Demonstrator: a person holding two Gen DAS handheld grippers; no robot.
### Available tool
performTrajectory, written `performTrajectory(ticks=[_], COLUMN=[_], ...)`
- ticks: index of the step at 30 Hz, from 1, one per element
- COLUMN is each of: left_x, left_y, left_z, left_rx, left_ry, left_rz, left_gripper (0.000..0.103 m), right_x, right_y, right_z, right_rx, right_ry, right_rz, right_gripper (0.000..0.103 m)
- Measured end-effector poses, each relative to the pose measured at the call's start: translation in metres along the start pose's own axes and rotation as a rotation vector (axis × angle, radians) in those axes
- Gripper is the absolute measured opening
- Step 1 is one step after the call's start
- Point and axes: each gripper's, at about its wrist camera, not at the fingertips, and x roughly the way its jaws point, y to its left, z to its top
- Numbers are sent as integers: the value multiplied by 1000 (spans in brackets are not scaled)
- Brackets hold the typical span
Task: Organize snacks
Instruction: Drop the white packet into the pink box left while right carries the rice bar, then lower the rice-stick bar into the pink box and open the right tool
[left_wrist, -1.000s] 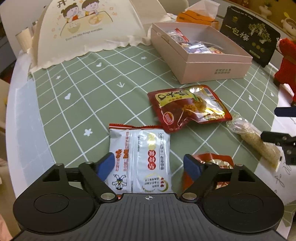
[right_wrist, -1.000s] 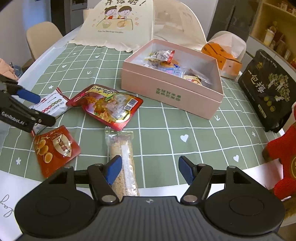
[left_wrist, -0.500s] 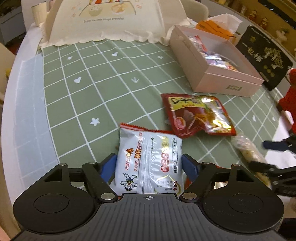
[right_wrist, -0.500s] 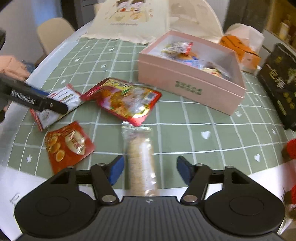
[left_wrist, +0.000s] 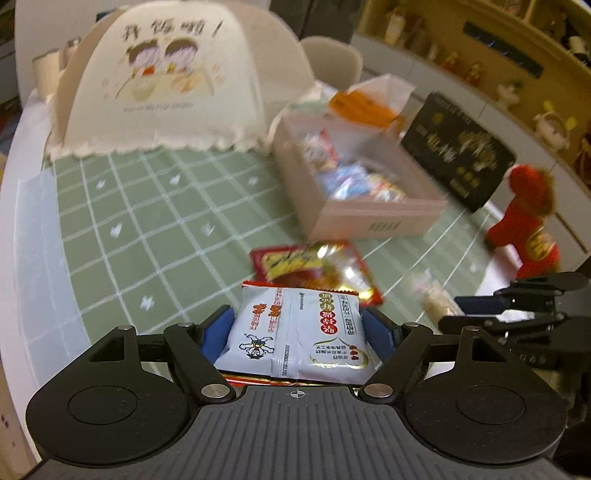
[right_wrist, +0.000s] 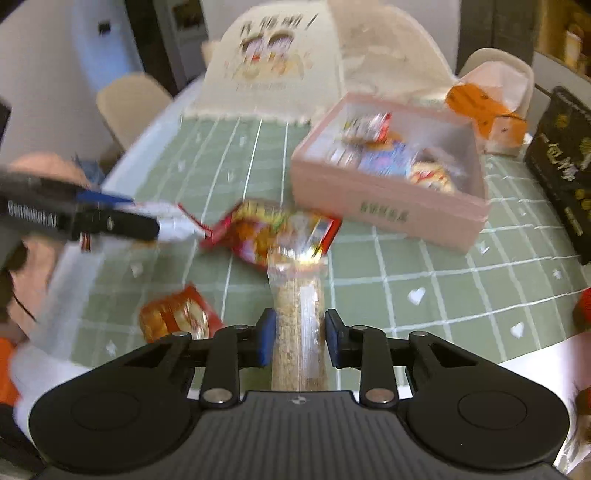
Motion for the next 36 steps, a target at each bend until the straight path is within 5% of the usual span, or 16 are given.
performTrajectory(ticks=[6,13,18,21,22,25,29,36], left_x=[-10,15,85,94,99,108,106,78], left_y=[-18,-45,-46,-32,-31,-40,-28,-4], left_z=[45,150,195,195,195,187,157,66], left_rx=[22,49,-16,-114,-110,-38,-116,-121], left_ry=[-126,-305,-190,-332,-325,-247,-147,1], left_rz=[-120,-220,-224,-198,-219,-215,-213,-111], left_gripper=[82,81,78,76,76,76,75,75], right_x=[-32,-37,-39,-30,-25,-11,5,58], right_y=[-18,-22,-27,-30,-31,-38,-46,-46], right_z=[20,28,15,-2,-6,-15,-9,36], right_rx=[43,55,105,128,135,184,267,299], right_ry=[-89,-142,-119,-55,-34,27,40,22], right_rz=[-28,-64,-111,-158,-174,-178,-134,-65], right_gripper=[20,19,21,27,28,29,32,49])
